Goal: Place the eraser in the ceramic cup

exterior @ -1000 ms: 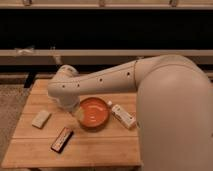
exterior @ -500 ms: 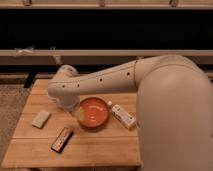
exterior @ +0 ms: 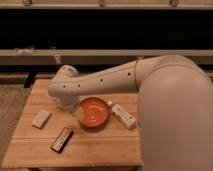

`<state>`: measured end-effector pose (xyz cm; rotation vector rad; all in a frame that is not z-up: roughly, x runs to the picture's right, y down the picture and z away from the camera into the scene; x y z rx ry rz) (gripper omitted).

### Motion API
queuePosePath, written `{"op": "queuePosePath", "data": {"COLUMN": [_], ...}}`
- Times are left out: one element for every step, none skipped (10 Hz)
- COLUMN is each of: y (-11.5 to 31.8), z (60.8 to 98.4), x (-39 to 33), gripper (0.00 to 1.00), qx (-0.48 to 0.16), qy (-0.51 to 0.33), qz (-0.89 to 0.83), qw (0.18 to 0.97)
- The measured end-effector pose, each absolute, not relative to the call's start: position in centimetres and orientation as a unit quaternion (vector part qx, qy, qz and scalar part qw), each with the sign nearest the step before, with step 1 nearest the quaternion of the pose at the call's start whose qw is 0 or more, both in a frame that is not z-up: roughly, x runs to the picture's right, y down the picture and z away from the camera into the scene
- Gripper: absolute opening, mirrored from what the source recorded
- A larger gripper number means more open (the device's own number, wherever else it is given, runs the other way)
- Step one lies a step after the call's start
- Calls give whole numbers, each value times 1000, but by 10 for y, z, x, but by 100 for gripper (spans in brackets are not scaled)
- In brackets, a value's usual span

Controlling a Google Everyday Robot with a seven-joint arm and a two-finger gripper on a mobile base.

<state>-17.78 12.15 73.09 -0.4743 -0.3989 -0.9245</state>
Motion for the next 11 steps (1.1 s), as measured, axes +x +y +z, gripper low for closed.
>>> {"op": "queuePosePath", "data": {"y": [127, 139, 152, 163, 176, 190, 204, 220, 230, 244, 257], "z": [726, 718, 709, 703, 696, 689, 685, 688, 692, 697, 704], "x": [-183, -196, -208, -217, -227, -238, -247, -253, -255, -257, -256], "gripper": [80, 80, 80, 80, 80, 80, 80, 80, 80, 80, 80], "qx": [-218, -215, -213, -211, -210, -210, -211, -215, -218, -224, -232], "qy": [-198, -211, -221, -228, -235, -241, -245, -246, -245, -245, -242], "qz": [-449, -462, -472, -479, -487, -497, -506, -515, -518, -523, -524], "qw": [843, 834, 827, 821, 815, 807, 800, 793, 790, 785, 783]}}
